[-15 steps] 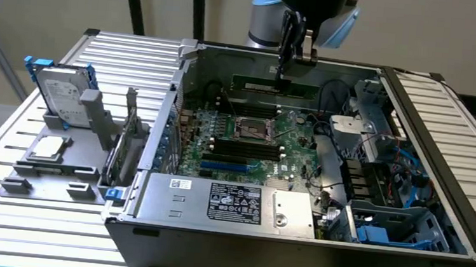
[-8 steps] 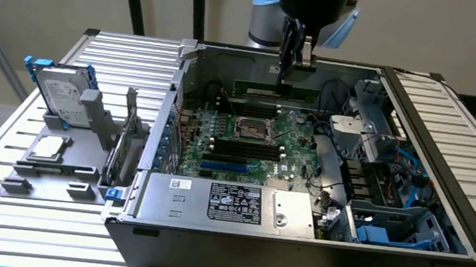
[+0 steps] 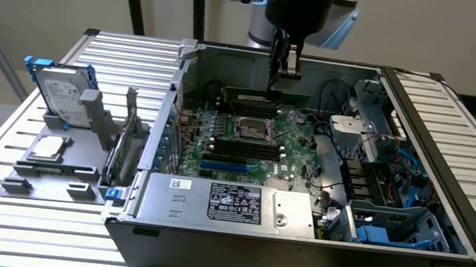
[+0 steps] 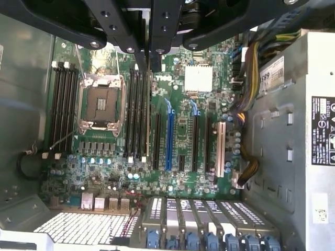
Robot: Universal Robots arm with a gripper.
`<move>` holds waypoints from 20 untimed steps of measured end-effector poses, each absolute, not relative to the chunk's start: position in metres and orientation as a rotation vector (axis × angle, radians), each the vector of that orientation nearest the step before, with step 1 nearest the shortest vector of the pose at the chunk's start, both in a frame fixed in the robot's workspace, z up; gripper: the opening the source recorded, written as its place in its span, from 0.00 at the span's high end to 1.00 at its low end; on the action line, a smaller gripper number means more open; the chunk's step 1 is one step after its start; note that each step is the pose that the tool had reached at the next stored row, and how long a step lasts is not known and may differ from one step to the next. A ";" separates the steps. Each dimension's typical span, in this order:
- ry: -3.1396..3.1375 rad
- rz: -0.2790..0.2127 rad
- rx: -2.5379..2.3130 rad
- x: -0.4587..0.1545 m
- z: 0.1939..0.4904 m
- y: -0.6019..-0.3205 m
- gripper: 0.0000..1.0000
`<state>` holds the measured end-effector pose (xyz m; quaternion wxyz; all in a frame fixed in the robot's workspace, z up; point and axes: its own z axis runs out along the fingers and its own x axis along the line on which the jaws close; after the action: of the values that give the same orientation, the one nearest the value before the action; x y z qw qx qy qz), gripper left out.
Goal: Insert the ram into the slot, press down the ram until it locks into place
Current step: 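Insert the ram into the slot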
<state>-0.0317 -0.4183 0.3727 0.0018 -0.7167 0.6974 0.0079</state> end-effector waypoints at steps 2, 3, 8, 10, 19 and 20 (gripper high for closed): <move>2.188 0.025 -2.249 -0.033 0.369 -0.418 0.87; 2.188 0.025 -2.249 -0.033 0.367 -0.418 0.87; 2.188 0.025 -2.249 -0.033 0.358 -0.418 0.87; 2.190 0.025 -2.248 -0.033 0.355 -0.418 0.87; 2.226 0.025 -2.211 -0.033 0.338 -0.414 0.87; 2.228 0.025 -2.209 -0.033 0.336 -0.413 0.87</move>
<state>-0.0328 -0.4132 0.3363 0.0020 -0.7040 0.7101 0.0079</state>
